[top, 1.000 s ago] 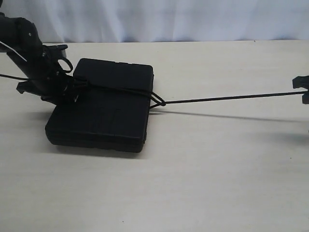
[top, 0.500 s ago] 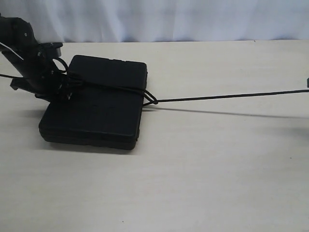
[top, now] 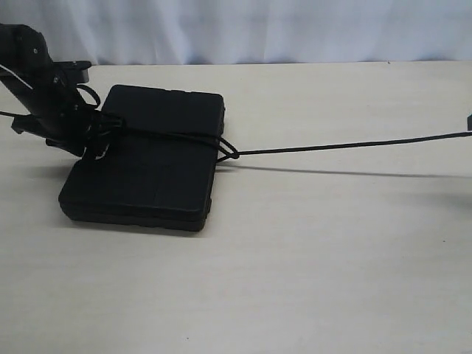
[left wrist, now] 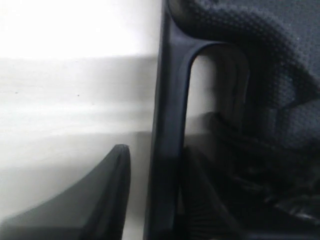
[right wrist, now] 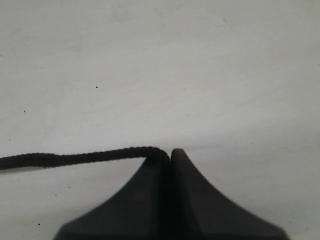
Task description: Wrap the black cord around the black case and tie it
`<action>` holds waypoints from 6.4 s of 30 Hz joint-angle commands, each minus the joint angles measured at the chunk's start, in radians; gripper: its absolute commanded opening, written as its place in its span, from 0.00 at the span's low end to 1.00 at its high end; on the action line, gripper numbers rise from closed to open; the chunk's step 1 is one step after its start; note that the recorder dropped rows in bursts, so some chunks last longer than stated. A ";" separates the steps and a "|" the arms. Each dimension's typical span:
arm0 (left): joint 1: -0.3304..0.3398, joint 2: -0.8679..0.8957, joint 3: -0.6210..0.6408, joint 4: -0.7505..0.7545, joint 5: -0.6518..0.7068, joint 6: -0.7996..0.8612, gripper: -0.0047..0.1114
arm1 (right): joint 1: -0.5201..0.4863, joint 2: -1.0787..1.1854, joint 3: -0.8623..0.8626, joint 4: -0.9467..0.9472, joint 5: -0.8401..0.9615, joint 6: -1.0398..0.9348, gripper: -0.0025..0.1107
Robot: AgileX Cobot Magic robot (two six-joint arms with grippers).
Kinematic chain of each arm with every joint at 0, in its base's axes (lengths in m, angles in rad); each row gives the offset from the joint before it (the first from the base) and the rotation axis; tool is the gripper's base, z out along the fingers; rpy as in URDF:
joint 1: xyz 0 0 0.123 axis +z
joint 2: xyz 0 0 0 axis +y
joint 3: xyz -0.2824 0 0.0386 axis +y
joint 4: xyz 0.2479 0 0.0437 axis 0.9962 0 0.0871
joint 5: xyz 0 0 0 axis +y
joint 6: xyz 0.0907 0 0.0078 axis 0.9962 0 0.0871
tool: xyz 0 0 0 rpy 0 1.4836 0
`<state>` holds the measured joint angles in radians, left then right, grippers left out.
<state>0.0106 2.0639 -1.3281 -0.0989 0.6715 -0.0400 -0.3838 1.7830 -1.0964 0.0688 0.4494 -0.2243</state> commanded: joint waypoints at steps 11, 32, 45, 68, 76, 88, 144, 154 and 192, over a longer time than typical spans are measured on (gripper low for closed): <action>-0.035 -0.020 -0.037 -0.035 0.011 0.010 0.33 | -0.009 -0.006 -0.008 0.006 -0.028 0.000 0.28; -0.049 -0.291 -0.177 0.019 0.391 0.040 0.04 | 0.191 -0.160 -0.177 0.081 0.435 0.011 0.06; -0.211 -0.766 0.255 0.034 0.156 0.040 0.04 | 0.352 -0.538 0.096 -0.080 0.289 0.155 0.06; -0.320 -1.372 0.919 0.034 -0.961 0.140 0.04 | 0.352 -1.105 0.708 -0.046 -0.820 0.217 0.06; -0.320 -1.372 0.919 0.034 -0.961 0.140 0.04 | 0.359 -1.107 0.708 -0.044 -0.819 0.217 0.06; -0.320 -1.372 0.919 0.036 -0.965 0.140 0.04 | 0.362 -1.134 0.751 0.288 -0.865 -0.021 0.06; -0.320 -1.381 0.919 0.034 -0.948 0.140 0.04 | 0.375 -1.783 1.096 0.028 -0.288 0.168 0.06; -0.320 -1.381 0.919 0.037 -0.947 0.140 0.04 | 0.375 -1.783 1.096 0.028 -0.291 0.168 0.06; 0.003 -2.064 1.328 -0.300 -0.505 0.501 0.04 | 0.375 -1.783 1.096 0.028 -0.293 0.168 0.06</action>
<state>0.0109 0.0034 -0.0036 -0.4025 0.1738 0.4886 -0.0099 0.0056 -0.0018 0.1045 0.1583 -0.0604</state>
